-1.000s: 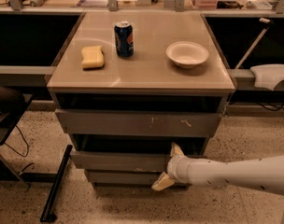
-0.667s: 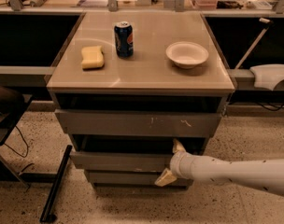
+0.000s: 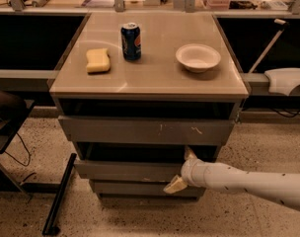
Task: Open middle drawer
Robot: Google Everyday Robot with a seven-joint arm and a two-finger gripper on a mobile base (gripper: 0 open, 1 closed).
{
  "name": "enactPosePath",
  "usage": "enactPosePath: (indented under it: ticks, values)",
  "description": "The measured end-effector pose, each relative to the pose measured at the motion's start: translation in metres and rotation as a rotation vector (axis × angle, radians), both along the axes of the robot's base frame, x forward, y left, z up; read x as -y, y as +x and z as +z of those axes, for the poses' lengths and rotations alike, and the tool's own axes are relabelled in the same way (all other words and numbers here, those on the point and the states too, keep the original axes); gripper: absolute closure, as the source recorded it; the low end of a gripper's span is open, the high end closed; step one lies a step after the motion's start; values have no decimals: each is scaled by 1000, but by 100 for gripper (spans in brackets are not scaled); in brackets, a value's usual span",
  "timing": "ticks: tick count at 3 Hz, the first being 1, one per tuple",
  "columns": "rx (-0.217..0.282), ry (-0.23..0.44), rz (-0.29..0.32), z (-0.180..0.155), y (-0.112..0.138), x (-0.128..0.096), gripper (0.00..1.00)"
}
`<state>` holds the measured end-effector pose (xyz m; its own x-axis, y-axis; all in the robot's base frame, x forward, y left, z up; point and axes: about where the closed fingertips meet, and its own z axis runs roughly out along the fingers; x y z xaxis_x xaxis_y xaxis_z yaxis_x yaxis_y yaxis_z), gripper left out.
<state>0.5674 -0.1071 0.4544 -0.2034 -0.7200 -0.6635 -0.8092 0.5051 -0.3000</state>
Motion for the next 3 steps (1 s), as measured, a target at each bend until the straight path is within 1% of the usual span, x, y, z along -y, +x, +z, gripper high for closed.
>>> enactPosePath:
  ticks: [1,2,3]
  values:
    - [-61,23,3,-26,2,2,0]
    - [-119,15,21,-51,-1,-2,0]
    - [-121,15,22,-52,-1,-2,0]
